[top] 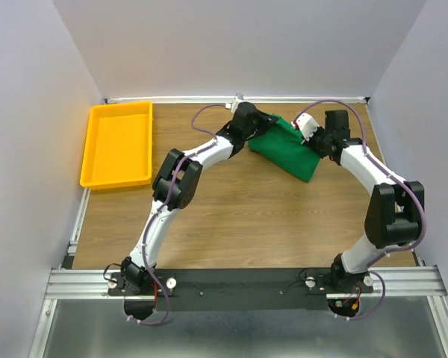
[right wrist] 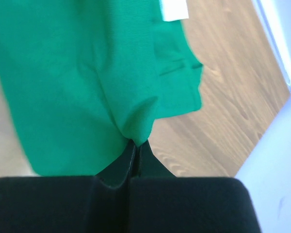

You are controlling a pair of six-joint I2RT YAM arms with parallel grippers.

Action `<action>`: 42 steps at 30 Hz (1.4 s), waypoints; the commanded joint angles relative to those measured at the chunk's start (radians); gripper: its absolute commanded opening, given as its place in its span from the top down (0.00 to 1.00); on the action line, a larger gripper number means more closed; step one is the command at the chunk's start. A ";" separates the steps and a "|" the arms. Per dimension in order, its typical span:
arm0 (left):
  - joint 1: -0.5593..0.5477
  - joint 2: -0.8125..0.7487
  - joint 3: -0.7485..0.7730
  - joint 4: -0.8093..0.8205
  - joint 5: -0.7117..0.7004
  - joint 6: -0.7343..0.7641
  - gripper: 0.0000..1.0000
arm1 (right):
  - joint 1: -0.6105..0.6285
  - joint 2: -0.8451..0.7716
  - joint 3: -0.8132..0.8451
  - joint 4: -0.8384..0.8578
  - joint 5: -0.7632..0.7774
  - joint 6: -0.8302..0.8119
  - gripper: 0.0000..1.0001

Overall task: Fold and stack the t-shirts
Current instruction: Fold the tshirt

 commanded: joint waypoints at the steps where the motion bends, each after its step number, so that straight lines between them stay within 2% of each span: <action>1: 0.011 0.105 0.151 0.049 0.077 -0.006 1.00 | -0.025 0.057 0.051 0.166 0.088 0.072 0.99; 4: 0.021 0.177 0.216 0.123 0.085 -0.061 1.00 | -0.035 0.099 0.082 0.211 0.122 0.099 0.99; 9: 0.032 0.292 0.355 0.137 0.112 -0.124 1.00 | -0.047 0.159 0.135 0.248 0.171 0.143 0.99; 14: 0.032 0.367 0.428 0.201 0.114 -0.211 1.00 | -0.053 0.217 0.160 0.297 0.177 0.170 0.99; 37: 0.067 0.433 0.514 0.261 0.062 -0.302 1.00 | -0.054 0.341 0.243 0.503 0.243 0.233 0.99; 42: 0.071 0.470 0.550 0.312 0.028 -0.345 1.00 | -0.053 0.373 0.205 0.664 0.282 0.251 0.99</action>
